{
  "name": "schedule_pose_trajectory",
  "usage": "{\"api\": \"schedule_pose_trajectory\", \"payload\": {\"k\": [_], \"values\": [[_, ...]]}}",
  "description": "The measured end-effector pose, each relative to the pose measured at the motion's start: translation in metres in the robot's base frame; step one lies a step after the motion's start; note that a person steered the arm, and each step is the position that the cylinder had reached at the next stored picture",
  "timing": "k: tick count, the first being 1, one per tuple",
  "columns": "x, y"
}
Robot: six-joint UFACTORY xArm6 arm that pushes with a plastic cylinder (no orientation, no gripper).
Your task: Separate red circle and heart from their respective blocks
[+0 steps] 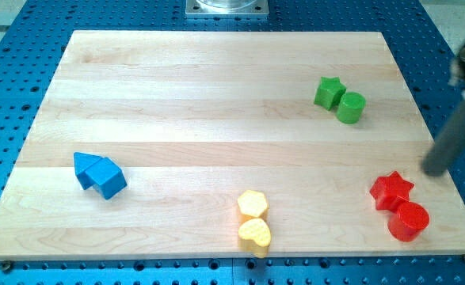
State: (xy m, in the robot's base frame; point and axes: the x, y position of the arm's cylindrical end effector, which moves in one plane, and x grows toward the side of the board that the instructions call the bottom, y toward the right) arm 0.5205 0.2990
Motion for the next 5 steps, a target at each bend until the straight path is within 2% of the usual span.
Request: {"api": "schedule_pose_trajectory", "payload": {"k": [1,2,5], "values": [[0.049,0.012],[0.095,-0.001],[0.098,-0.028]]}}
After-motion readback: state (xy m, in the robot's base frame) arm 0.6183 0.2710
